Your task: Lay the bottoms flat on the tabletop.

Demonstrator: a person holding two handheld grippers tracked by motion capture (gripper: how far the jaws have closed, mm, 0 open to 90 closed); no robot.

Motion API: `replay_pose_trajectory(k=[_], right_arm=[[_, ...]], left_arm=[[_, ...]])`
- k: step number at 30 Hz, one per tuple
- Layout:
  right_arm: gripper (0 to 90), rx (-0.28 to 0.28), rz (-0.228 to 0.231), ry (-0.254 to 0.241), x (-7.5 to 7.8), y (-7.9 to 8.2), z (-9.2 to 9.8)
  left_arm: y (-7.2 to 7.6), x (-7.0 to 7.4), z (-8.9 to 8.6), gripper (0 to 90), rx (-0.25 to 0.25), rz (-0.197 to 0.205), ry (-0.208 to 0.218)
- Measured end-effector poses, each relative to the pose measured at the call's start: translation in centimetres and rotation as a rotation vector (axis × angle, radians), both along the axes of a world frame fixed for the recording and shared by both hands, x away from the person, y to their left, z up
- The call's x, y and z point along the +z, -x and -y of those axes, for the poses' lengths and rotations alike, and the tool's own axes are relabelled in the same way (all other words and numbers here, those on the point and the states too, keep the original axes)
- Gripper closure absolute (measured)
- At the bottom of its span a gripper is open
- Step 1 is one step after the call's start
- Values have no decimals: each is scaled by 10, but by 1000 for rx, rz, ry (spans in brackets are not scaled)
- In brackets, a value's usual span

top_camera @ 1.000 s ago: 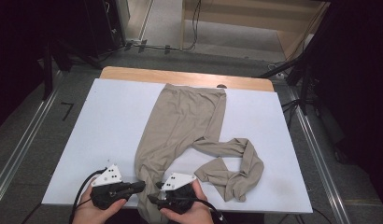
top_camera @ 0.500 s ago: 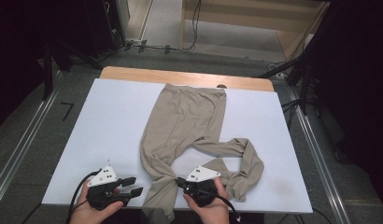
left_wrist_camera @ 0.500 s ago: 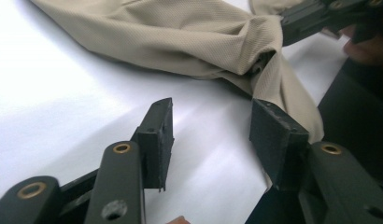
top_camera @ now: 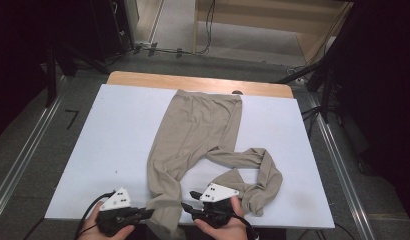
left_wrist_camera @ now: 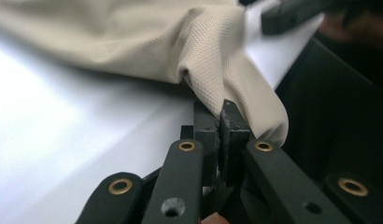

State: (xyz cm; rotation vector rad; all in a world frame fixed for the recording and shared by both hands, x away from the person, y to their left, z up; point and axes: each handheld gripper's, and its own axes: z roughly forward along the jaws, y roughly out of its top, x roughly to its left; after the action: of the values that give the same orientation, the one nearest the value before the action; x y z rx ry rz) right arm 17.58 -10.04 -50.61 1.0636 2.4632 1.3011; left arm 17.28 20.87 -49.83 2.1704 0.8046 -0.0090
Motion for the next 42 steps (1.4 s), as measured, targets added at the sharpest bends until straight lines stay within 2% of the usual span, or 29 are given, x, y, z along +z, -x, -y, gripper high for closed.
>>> replay_pose_trajectory(k=[2, 5, 7, 8, 9, 10, 11, 13, 15, 17, 18, 20, 23, 24, 26, 27, 29, 30, 31, 32, 34, 35, 36, 38, 42], right_arm=[[505, -20, -4, 33, -3, -1, 0], [496, -18, -31, 29, -7, -3, -4], [480, 0, -36, 34, -8, -3, -13], [468, 10, -36, 41, -8, -3, -19], [452, 18, -34, 44, -8, -3, -25], [448, 22, -27, 46, -7, -3, -29], [448, 25, -28, 45, -7, -3, -33], [442, 19, -15, 44, -5, -4, -38], [442, -13, -5, 49, -4, -6, -39], [442, -53, -9, 35, -2, -11, -37], [444, -73, -15, 28, -1, -14, -37], [446, -92, -16, 38, -2, -19, -38], [440, -97, -42, 56, -6, -27, -43], [433, -90, -49, 58, -7, -29, -46], [421, -83, -55, 74, -9, -30, -52], [416, -78, -50, 78, -9, -30, -55], [416, -75, -33, 104, -9, -28, -61], [446, -76, -21, 122, -9, -27, -63], [527, -86, 0, 150, -9, -26, -64], [590, -97, 20, 177, -9, -25, -65], [804, -85, 7, 175, -7, -27, -62], [855, -77, -11, 171, -6, -28, -59], [878, -74, -17, 171, -5, -28, -57], [880, -74, 0, 179, -3, -26, -50], [881, -94, 33, 162, 4, -22, -36]], left_arm=[[8, -2, -17, 883, 20, -7, -19], [15, -2, -39, 883, 53, -8, -52], [17, -1, -50, 881, 45, -27, -44], [18, 0, -52, 861, 44, -12, -49], [18, 2, -53, 813, 50, 11, -35], [17, 4, -53, 742, 54, 21, -3], [15, 6, -52, 660, 68, 34, 19], [6, 10, -51, 579, 84, 63, 54], [-9, 13, -48, 562, 120, 75, 77], [-26, 13, -43, 564, 173, 71, 74], [-34, 12, -39, 564, 186, 70, 58], [-48, 7, -29, 566, 212, 91, 12], [-63, -2, -14, 566, 253, 94, -56], [-65, -5, -9, 580, 250, 73, -63], [-64, -5, -1, 605, 261, 97, -92], [-62, -5, 4, 605, 247, 104, -106], [-57, -5, 14, 650, 252, 166, -171], [-57, -5, 17, 719, 242, 177, -185], [-58, -4, 17, 816, 228, 143, -165], [-58, -4, 18, 900, 236, 134, -161], [-58, -3, 18, 900, 220, 145, -170], [-58, -2, 15, 900, 225, 151, -170], [-58, 0, 10, 900, 240, 149, -148], [-60, 6, -4, 900, 274, 137, -91], [-66, 12, -28, 900, 314, 150, -71]])
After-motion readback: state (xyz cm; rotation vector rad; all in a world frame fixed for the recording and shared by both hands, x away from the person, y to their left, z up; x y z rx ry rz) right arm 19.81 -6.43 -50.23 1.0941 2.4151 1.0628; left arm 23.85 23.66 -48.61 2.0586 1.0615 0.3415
